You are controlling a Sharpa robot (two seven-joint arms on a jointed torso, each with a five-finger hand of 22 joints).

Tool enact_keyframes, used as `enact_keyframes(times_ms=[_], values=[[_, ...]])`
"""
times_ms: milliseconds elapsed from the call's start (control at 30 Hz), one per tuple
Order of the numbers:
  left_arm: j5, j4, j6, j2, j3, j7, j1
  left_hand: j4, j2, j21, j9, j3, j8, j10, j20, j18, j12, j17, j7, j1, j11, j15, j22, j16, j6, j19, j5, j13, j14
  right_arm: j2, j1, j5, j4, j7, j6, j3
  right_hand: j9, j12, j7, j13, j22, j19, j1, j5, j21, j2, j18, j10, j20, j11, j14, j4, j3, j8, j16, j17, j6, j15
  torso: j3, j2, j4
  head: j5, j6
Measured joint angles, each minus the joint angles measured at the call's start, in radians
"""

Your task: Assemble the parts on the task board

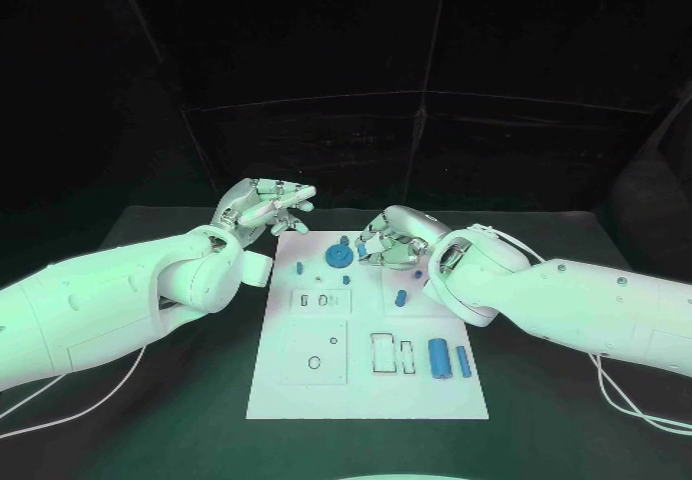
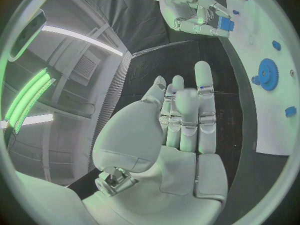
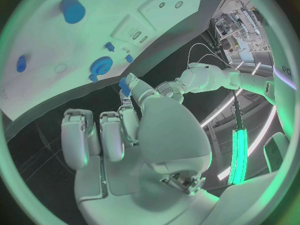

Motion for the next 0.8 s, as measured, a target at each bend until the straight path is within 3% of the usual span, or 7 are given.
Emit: enact_keyframes(times_ms=[67,100,200,233,433,567,800], values=[[-0.016,-0.002,0.002,0.000,0.000,-0.021,0.000,0.009,-0.001,0.075,0.001,-0.004,0.000,0.004,-0.009,0.000,0.021,0.143,-0.001,-0.001,-0.002,-0.005,0.057,0.151,-0.001,0.025,0.000,0.029,0.001,0.023,0.000,-0.023,-0.007,-0.019,0.005,0.000,0.000,0.000,0.000,0.000,0.000,0.000,0.000,0.000,0.000,0.000,0.000,0.000,0.000,0.000,0.000,0.000,0.000,0.000,0.000,0.000,0.000,0.000,-0.0011,-0.003,0.0021,0.001,-0.004],[-0.024,-0.003,0.003,-0.001,0.000,-0.030,0.000,0.011,-0.001,0.157,0.001,-0.006,0.000,0.004,-0.012,0.000,0.033,0.198,-0.006,-0.001,-0.002,-0.007,0.141,0.207,-0.002,0.048,0.000,0.046,0.000,0.033,-0.001,-0.031,-0.010,-0.027,0.007,0.000,0.000,0.000,0.000,0.000,0.000,0.000,0.000,0.000,0.000,0.000,0.000,0.000,0.000,0.000,0.000,0.000,0.000,0.000,0.000,0.000,0.000,0.000,-0.0016,-0.004,0.0030,0.002,-0.005],[-0.052,-0.006,0.006,-0.004,0.000,-0.060,0.000,0.018,-0.001,0.348,0.001,-0.007,0.000,-0.004,-0.018,-0.033,0.059,0.278,-0.007,-0.001,-0.006,-0.010,0.354,0.287,-0.004,0.089,0.000,0.086,0.003,0.065,-0.005,-0.055,-0.021,-0.051,0.017,-0.001,0.000,-0.002,0.000,0.000,0.000,0.000,0.000,0.000,0.000,0.000,0.000,0.000,0.000,0.000,0.000,0.000,0.000,0.000,0.000,0.000,0.000,0.000,-0.0024,-0.007,0.0051,0.008,-0.009],[-0.061,-0.007,0.008,-0.004,0.000,-0.069,0.000,0.022,-0.001,0.389,0.001,-0.005,0.000,-0.011,-0.020,-0.032,0.066,0.290,-0.010,-0.001,-0.005,-0.010,0.399,0.298,-0.006,0.095,0.000,0.097,0.003,0.074,-0.007,-0.061,-0.023,-0.057,0.021,-0.001,0.000,-0.003,0.000,0.000,0.000,0.000,0.000,0.000,0.000,0.000,0.000,0.000,0.000,0.000,0.000,0.000,0.000,0.000,0.000,0.000,0.000,0.000,-0.0027,-0.008,0.0056,0.010,-0.011],[-0.131,-0.014,0.026,-0.005,0.000,-0.130,0.001,0.023,0.001,0.399,0.001,-0.004,0.000,-0.032,-0.018,-0.032,0.075,0.305,-0.006,0.007,-0.002,-0.011,0.386,0.310,-0.013,0.093,0.000,0.127,0.003,0.130,-0.021,-0.094,-0.043,-0.085,0.044,-0.012,0.000,-0.006,0.000,0.000,0.000,0.000,-0.001,0.000,0.000,-0.001,0.000,0.000,0.000,0.000,0.000,0.000,0.000,0.000,0.000,0.001,0.000,0.000,-0.0023,-0.010,0.0066,0.020,-0.017],[-0.178,-0.016,0.039,-0.001,0.000,-0.163,0.001,0.030,0.000,0.467,0.001,-0.005,0.000,-0.045,-0.018,-0.032,0.091,0.306,-0.002,0.008,0.000,-0.010,0.472,0.346,-0.017,0.093,0.000,0.148,0.003,0.152,-0.034,-0.112,-0.056,-0.096,0.055,-0.030,0.000,-0.008,0.000,0.000,0.000,0.000,-0.008,0.000,0.000,-0.008,0.000,0.000,0.000,0.000,0.000,0.000,0.000,0.000,0.000,0.001,0.000,0.000,-0.0020,-0.010,0.0076,0.025,-0.021],[-0.228,-0.016,0.047,0.005,0.000,-0.189,0.001,0.035,-0.009,0.529,0.002,-0.006,0.000,-0.053,-0.010,-0.032,0.133,0.306,-0.002,0.018,0.002,-0.010,0.546,0.377,-0.017,0.075,0.000,0.195,0.003,0.172,-0.062,-0.140,-0.062,-0.110,0.068,-0.039,0.000,-0.011,0.000,-0.002,0.000,0.000,-0.014,0.000,0.000,-0.014,0.000,0.000,0.000,0.000,0.000,0.003,0.003,0.000,0.000,0.001,0.000,0.000,-0.0015,-0.009,0.0084,0.038,-0.030]])
